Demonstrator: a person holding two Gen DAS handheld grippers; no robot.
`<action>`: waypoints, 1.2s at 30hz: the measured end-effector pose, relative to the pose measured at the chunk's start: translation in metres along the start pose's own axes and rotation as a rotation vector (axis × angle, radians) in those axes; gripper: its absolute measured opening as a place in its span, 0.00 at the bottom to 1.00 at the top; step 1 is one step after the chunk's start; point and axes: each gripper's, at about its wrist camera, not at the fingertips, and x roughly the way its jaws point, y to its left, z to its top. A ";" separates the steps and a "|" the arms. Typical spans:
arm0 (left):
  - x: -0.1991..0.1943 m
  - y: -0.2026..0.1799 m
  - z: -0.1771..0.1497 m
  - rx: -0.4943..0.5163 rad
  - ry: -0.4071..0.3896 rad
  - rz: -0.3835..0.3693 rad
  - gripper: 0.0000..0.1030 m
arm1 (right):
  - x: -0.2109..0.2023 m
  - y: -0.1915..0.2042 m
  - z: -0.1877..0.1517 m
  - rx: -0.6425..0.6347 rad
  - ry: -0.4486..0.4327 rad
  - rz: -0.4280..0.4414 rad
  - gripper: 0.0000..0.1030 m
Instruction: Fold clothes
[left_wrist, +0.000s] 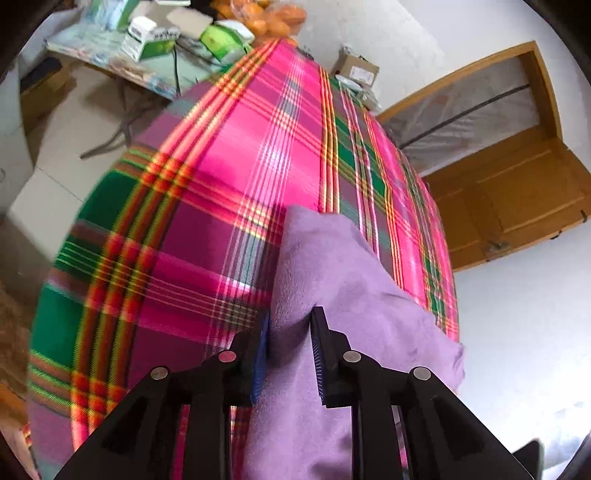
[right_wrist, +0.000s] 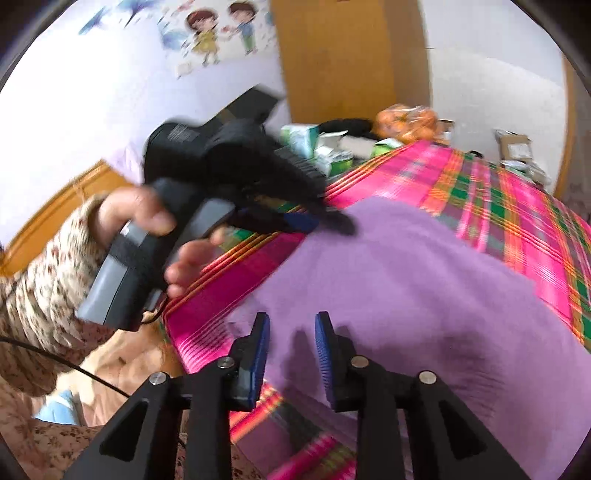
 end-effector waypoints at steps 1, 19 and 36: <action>-0.004 -0.003 -0.001 0.003 -0.019 0.005 0.22 | -0.007 -0.011 -0.002 0.024 -0.012 -0.024 0.30; 0.012 -0.135 -0.038 0.312 -0.081 -0.043 0.36 | -0.103 -0.196 -0.096 0.486 -0.068 -0.605 0.33; 0.136 -0.220 -0.067 0.423 0.195 -0.074 0.36 | -0.164 -0.284 -0.155 0.614 -0.052 -0.784 0.33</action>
